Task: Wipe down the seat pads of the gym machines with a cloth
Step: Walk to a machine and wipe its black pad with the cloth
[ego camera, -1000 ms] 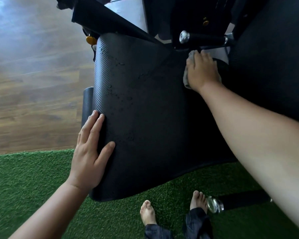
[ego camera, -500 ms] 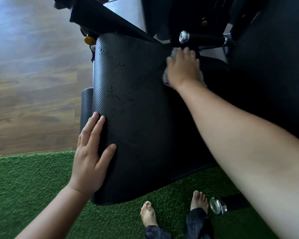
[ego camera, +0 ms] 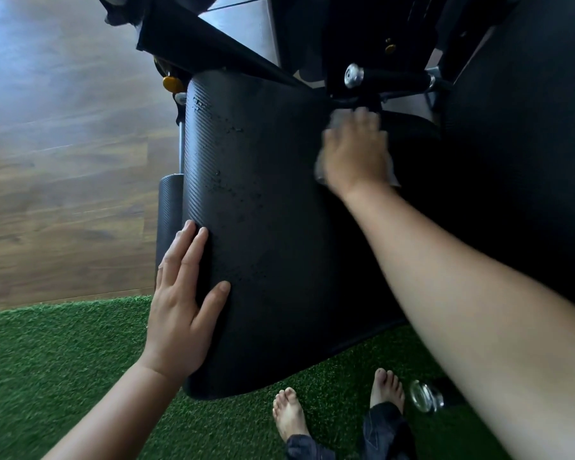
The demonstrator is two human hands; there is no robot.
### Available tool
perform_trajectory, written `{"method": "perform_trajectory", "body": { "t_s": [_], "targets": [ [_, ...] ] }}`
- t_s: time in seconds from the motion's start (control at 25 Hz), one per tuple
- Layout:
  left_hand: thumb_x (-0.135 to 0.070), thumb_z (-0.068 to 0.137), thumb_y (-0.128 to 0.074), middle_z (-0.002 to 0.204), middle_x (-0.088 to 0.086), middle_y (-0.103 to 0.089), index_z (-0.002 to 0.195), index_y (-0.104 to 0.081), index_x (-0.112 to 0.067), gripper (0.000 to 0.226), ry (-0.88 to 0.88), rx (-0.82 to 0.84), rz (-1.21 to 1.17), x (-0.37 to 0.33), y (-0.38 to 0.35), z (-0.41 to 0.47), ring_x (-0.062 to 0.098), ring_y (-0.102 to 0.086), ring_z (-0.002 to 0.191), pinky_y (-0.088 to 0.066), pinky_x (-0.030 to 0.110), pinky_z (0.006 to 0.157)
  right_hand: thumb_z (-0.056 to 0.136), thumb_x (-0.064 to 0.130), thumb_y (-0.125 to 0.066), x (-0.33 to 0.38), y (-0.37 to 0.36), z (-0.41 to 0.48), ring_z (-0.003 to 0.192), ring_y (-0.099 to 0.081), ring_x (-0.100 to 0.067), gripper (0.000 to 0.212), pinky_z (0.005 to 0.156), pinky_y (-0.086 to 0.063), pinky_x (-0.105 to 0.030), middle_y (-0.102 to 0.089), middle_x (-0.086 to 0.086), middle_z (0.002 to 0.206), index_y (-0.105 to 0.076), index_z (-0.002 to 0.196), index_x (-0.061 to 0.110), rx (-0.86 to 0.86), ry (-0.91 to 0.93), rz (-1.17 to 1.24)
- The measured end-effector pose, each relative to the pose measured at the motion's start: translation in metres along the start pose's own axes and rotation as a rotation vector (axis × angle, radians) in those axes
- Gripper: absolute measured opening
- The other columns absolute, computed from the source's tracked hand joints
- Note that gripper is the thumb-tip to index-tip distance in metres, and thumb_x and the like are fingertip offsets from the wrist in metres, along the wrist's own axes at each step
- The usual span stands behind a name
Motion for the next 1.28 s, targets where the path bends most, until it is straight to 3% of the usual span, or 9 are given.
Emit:
{"method": "perform_trajectory", "body": {
  "t_s": [0.08,0.16,0.24,0.32,0.4,0.6,0.84,1.04,1.28],
  "targets": [
    [-0.042,0.095,-0.049,0.167,0.002,-0.027,0.158,-0.036,-0.012,0.07,-0.005,-0.002,0.002,0.0,0.0,-0.001,0.021,-0.026,0.154,-0.023,0.048,0.125,0.107,0.039,-0.028,0.049,-0.007,-0.029,0.156,-0.009,-0.03,0.059,0.126,-0.009,-0.046,-0.017,-0.012,0.168,-0.026,0.159,0.012,0.076,0.297,0.079],
    [-0.043,0.095,-0.049,0.168,0.001,-0.026,0.158,-0.036,-0.013,0.071,-0.005,0.003,0.006,0.0,0.0,0.0,0.021,-0.025,0.154,-0.023,0.048,0.125,0.107,0.037,-0.029,0.04,-0.007,-0.037,0.157,-0.008,-0.025,0.057,0.125,-0.007,-0.043,-0.016,-0.009,0.168,-0.028,0.158,0.011,0.139,0.47,0.104],
    [-0.043,0.095,-0.049,0.168,0.002,-0.025,0.158,-0.035,-0.013,0.071,-0.006,0.007,0.008,0.001,0.0,0.0,0.022,-0.025,0.155,-0.023,0.049,0.125,0.106,0.036,-0.027,-0.007,0.0,-0.006,0.155,-0.014,-0.027,0.057,0.125,-0.011,-0.045,-0.022,-0.012,0.167,-0.032,0.156,0.009,0.087,0.346,0.049],
    [-0.042,0.095,-0.049,0.168,0.002,-0.025,0.158,-0.035,-0.012,0.071,-0.005,0.006,0.004,0.0,-0.002,0.0,0.022,-0.024,0.155,-0.022,0.048,0.125,0.107,0.038,-0.025,-0.05,0.01,0.025,0.156,-0.012,-0.027,0.058,0.126,-0.01,-0.045,-0.02,-0.013,0.167,-0.029,0.157,0.009,0.079,0.072,0.039],
    [-0.042,0.095,-0.05,0.168,0.002,-0.025,0.158,-0.036,-0.012,0.071,-0.004,-0.003,-0.012,0.001,-0.001,0.0,0.022,-0.023,0.155,-0.022,0.047,0.125,0.106,0.04,-0.025,-0.034,0.008,0.014,0.155,-0.01,-0.029,0.06,0.126,-0.011,-0.049,-0.018,-0.014,0.167,-0.028,0.157,0.009,0.063,-0.014,0.019],
    [-0.042,0.096,-0.051,0.168,0.001,-0.026,0.158,-0.037,-0.012,0.07,-0.014,-0.018,-0.028,0.001,0.0,0.0,0.021,-0.022,0.156,-0.023,0.048,0.125,0.107,0.039,-0.029,0.068,-0.009,-0.058,0.157,-0.001,-0.024,0.061,0.127,-0.003,-0.042,-0.008,-0.009,0.169,-0.02,0.161,0.012,0.121,0.41,0.144],
    [-0.041,0.095,-0.053,0.168,-0.001,-0.026,0.158,-0.037,-0.014,0.07,-0.003,-0.024,-0.049,0.002,-0.001,0.0,0.019,-0.019,0.157,-0.021,0.041,0.126,0.104,0.045,-0.017,0.119,-0.007,0.044,0.155,-0.012,-0.029,0.064,0.126,-0.009,-0.046,-0.018,-0.011,0.168,-0.02,0.16,0.015,0.102,0.265,0.011],
    [-0.043,0.095,-0.052,0.169,-0.005,-0.024,0.159,-0.035,-0.018,0.071,0.02,-0.001,-0.079,0.003,-0.001,0.0,0.016,-0.015,0.158,-0.019,0.038,0.127,0.102,0.039,-0.033,0.093,-0.017,-0.073,0.157,-0.008,-0.024,0.061,0.124,-0.006,-0.042,-0.017,-0.008,0.168,-0.03,0.158,0.015,0.131,0.599,0.118],
    [-0.043,0.094,-0.053,0.169,-0.007,-0.023,0.159,-0.035,-0.02,0.071,0.023,-0.008,-0.082,0.005,-0.002,0.0,0.016,-0.015,0.158,-0.017,0.035,0.127,0.105,0.04,-0.031,0.173,-0.013,0.054,0.156,-0.006,-0.026,0.059,0.127,-0.004,-0.046,-0.013,-0.008,0.169,-0.023,0.16,0.019,0.165,0.474,-0.042]
  ]
}}
Point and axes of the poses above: each hand's wrist, its own z-axis towards the middle knuckle, its own y-axis out of the back of the hand, x = y × z, the point moved 2 cm from there along z, towards the middle knuckle
